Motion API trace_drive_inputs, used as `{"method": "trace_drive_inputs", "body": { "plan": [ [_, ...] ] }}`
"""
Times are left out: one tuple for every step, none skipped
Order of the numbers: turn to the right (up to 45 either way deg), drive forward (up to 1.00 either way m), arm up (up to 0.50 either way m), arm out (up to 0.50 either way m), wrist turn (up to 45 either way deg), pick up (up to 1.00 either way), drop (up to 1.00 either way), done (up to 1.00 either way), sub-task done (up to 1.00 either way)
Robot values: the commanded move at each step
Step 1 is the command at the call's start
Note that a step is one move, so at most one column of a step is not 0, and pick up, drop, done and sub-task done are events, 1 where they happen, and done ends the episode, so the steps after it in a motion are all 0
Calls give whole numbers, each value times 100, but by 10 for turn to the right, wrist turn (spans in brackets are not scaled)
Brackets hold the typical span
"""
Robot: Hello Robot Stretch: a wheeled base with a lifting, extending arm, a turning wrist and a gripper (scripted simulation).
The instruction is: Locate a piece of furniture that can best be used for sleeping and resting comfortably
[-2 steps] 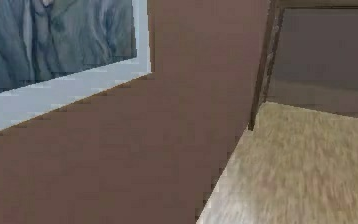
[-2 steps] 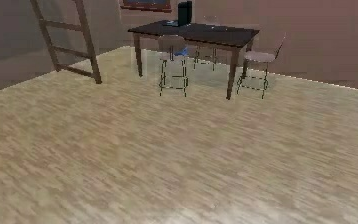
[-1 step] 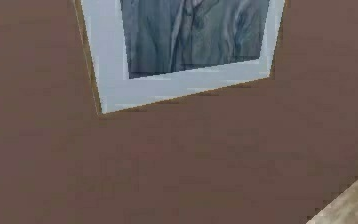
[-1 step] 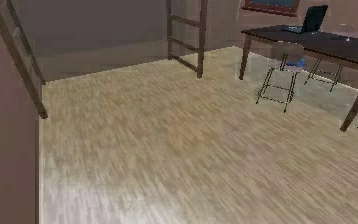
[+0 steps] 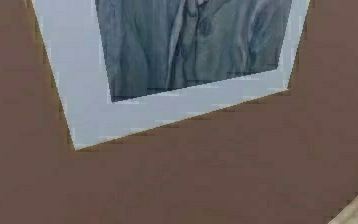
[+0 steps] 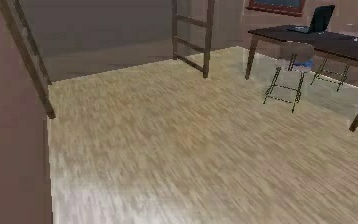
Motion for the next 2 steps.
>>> {"method": "trace_drive_inputs", "body": {
  "plan": [
    [450, 0, 0, 0, 0, 0, 0, 0, 0],
    [450, 0, 0, 0, 0, 0, 0, 0, 0]
  ]
}}
